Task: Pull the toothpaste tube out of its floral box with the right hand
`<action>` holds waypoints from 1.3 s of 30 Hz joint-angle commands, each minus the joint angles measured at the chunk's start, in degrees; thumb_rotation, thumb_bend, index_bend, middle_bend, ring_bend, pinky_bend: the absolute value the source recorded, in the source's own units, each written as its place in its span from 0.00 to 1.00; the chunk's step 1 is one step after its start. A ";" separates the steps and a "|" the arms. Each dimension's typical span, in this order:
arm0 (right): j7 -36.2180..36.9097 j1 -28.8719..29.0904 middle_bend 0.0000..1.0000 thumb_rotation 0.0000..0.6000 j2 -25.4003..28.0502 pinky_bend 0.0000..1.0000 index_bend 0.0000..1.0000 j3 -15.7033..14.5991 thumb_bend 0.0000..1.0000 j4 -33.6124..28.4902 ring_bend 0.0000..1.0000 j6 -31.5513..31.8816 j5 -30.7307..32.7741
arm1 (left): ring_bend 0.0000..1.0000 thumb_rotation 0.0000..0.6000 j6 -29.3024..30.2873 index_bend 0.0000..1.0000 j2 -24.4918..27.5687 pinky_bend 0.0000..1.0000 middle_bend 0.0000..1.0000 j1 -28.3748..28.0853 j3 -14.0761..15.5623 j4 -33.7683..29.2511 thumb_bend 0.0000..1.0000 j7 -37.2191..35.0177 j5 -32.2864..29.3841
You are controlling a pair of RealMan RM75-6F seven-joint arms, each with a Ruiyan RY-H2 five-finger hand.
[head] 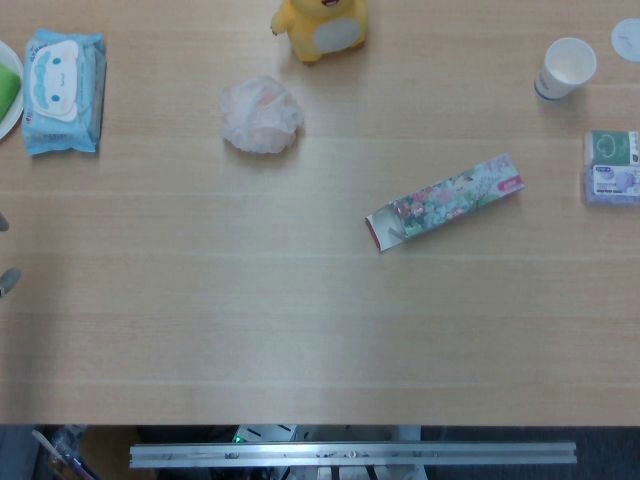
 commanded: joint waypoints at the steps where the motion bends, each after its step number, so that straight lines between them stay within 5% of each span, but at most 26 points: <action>1: 0.26 0.07 0.45 1.00 -0.25 0.44 0.57 -0.07 0.36 0.48 0.34 -0.04 -0.24 | 0.37 1.00 -0.18 0.46 0.11 0.53 0.37 -0.26 -0.12 -0.20 0.07 0.53 0.03; 27: 0.29 3.93 0.43 1.00 -0.74 0.40 0.56 0.18 0.34 0.30 0.33 -4.00 -2.68 | 0.37 1.00 0.21 0.46 0.65 0.53 0.37 -0.13 0.33 -1.55 0.07 1.65 0.58; 33: -1.82 6.44 0.38 1.00 -0.54 0.35 0.50 0.00 0.24 -1.01 0.27 -6.89 -4.19 | 0.37 1.00 1.93 0.46 0.89 0.53 0.37 1.11 1.08 -1.86 0.07 1.34 1.40; 39: -3.94 8.92 0.33 1.00 -0.92 0.34 0.39 0.67 0.04 -1.60 0.22 -10.04 -3.57 | 0.37 1.00 2.24 0.46 1.10 0.53 0.37 1.57 0.96 -1.36 0.07 0.44 0.78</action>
